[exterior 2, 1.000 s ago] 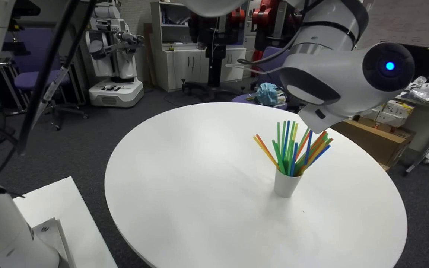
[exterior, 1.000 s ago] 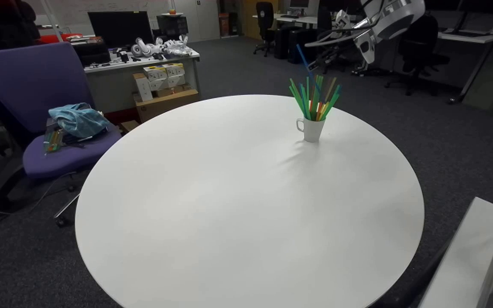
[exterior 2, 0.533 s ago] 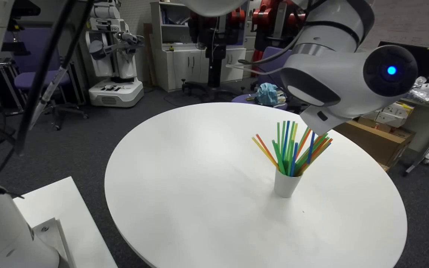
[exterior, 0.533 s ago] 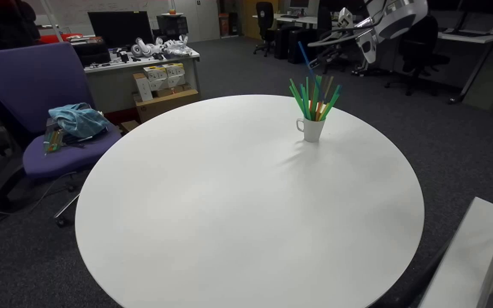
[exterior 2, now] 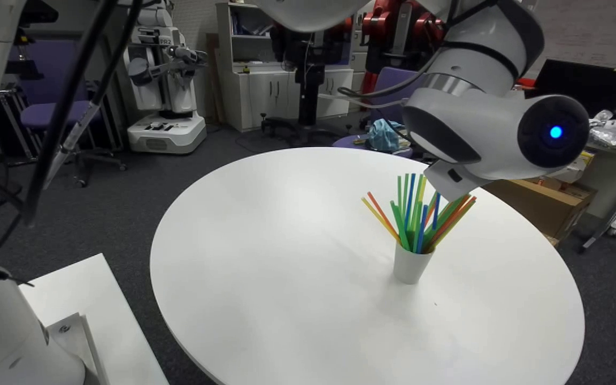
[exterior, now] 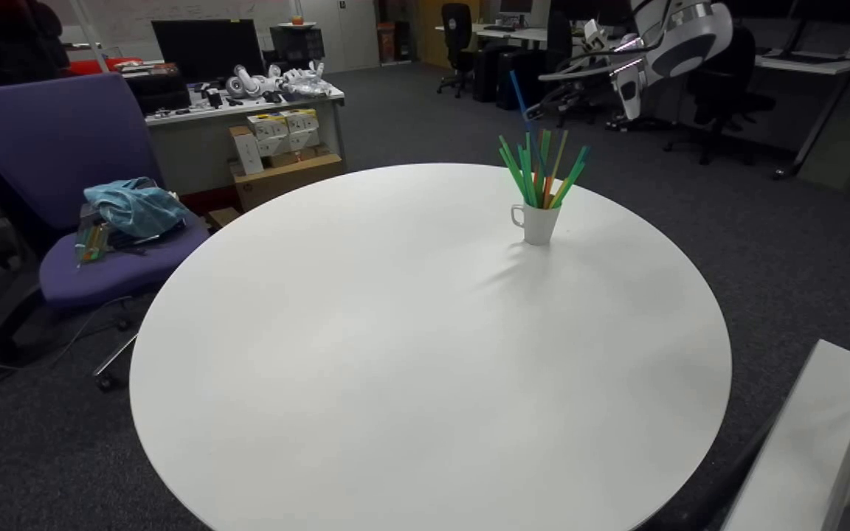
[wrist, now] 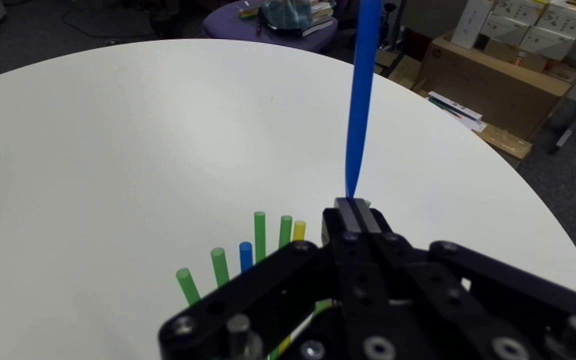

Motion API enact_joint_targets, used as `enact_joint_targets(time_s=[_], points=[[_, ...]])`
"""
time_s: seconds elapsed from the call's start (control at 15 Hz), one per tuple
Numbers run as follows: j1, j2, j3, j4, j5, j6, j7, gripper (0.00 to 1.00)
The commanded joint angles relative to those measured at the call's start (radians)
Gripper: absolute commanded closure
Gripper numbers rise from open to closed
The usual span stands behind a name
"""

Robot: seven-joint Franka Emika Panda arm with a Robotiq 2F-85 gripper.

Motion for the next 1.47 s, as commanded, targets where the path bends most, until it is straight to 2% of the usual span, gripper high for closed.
enact_joint_targets(time_s=[0.0,0.67,0.73,0.8,0.93,1.4], points=[[-0.017,-0.008,0.011,-0.024,0.027,-0.061,-0.019,1.0],[-0.016,0.03,0.009,-0.035,0.028,-0.088,-0.002,1.0],[-0.016,0.032,0.008,-0.035,0.028,-0.087,-0.007,0.95],[-0.015,0.035,0.008,-0.034,0.027,-0.086,-0.007,0.72],[-0.015,0.039,0.008,-0.034,0.026,-0.085,-0.008,0.69],[-0.034,0.04,-0.009,-0.01,0.007,-0.099,-0.004,0.19]])
